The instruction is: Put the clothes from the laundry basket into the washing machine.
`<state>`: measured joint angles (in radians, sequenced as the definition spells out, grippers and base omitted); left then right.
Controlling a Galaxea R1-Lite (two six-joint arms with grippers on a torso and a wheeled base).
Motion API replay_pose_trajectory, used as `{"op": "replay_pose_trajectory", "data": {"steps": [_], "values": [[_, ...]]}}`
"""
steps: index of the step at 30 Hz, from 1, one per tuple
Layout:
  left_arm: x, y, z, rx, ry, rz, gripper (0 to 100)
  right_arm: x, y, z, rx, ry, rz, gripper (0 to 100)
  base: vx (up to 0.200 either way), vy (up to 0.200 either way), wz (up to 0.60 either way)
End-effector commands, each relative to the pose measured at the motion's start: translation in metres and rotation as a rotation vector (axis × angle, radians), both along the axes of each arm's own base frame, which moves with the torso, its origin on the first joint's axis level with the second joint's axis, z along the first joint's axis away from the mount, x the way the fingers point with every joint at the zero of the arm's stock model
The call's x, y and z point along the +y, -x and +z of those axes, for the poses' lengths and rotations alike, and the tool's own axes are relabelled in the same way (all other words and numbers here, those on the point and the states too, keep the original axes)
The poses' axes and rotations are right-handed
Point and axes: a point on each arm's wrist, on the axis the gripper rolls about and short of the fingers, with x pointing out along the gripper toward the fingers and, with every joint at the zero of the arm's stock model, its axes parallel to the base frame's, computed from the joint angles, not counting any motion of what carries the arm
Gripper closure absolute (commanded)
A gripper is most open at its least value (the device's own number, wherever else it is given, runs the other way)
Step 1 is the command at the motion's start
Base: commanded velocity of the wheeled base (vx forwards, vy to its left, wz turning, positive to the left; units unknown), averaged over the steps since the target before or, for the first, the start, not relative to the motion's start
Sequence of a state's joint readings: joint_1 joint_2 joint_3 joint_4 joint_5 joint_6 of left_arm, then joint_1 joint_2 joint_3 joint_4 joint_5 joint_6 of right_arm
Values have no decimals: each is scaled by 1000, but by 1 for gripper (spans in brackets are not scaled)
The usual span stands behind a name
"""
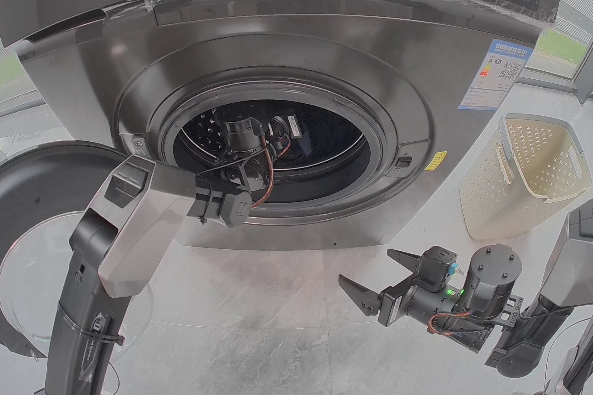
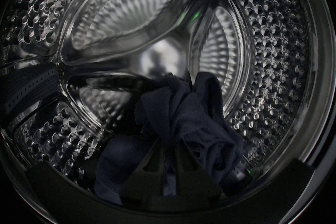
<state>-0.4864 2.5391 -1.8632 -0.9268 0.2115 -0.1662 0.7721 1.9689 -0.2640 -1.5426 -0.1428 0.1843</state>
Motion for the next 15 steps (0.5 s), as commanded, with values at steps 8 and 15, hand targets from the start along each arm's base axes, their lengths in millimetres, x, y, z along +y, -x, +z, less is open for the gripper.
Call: {"op": "replay_pose_trajectory", "data": {"steps": [8, 15], "values": [[-3, -8, -22, 19, -13, 23, 0, 0, 0, 0, -1, -1, 0, 0, 0, 0, 0], [-4, 2, -10, 19, -2, 10, 0, 0, 0, 0, 0, 0, 0, 0, 0, 0, 0]]}}
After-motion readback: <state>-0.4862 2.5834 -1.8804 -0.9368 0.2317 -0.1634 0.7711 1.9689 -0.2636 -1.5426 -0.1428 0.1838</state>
